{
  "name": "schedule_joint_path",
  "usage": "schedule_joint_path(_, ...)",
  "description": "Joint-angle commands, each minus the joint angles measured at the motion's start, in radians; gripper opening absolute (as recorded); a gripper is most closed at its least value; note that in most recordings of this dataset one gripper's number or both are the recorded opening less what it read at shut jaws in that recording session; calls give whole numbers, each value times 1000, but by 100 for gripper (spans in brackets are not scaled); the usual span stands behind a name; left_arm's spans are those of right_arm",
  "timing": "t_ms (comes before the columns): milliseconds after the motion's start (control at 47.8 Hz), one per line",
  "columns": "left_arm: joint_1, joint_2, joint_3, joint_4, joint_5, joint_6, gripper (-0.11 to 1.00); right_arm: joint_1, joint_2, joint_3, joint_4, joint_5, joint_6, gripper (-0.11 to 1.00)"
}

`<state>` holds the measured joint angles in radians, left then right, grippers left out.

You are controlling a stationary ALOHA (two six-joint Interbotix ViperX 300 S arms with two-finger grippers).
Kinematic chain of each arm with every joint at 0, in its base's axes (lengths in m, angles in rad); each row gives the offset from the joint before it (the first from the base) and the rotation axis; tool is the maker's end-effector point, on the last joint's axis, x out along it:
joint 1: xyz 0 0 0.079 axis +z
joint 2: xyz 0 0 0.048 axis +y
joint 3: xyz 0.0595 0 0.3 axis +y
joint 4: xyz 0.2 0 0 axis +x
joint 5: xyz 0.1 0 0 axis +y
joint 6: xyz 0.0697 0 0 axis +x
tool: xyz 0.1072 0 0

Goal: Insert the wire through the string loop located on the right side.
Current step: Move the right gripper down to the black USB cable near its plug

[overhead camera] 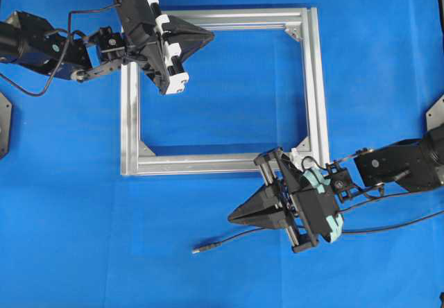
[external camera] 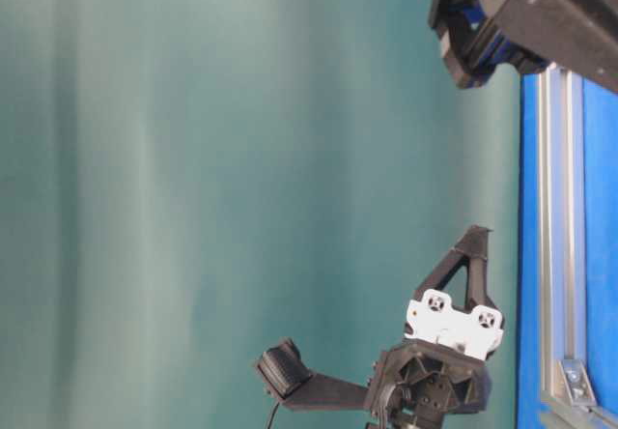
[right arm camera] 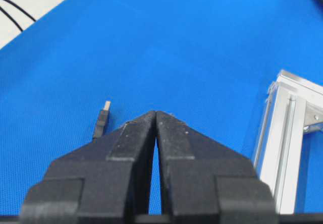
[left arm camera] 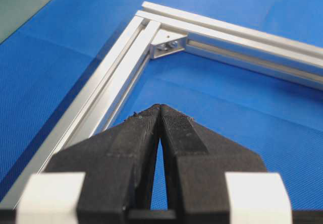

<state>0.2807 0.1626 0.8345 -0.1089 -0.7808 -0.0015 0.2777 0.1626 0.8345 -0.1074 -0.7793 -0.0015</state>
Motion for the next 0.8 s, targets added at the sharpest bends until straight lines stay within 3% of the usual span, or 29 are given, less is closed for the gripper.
schedule_joint_path(0, -6, -48, -18, 20, 21, 11, 0, 23, -43, -20, -9, 2, -3, 0)
schedule_joint_path(209, -5, -49, -18, 20, 41, 12, 0, 32, -41, -48, -9, 106, 11, -6)
schedule_joint_path(544, -3, -49, -15, 20, 41, 14, 0, 44, -41, -51, -6, 104, 49, -4)
schedule_joint_path(649, -3, -49, -15, 20, 41, 12, 0, 46, -41, -51, -6, 106, 77, 8)
schedule_joint_path(774, -3, -49, -15, 20, 41, 14, 0, 57, -41, -51, -6, 109, 98, 40)
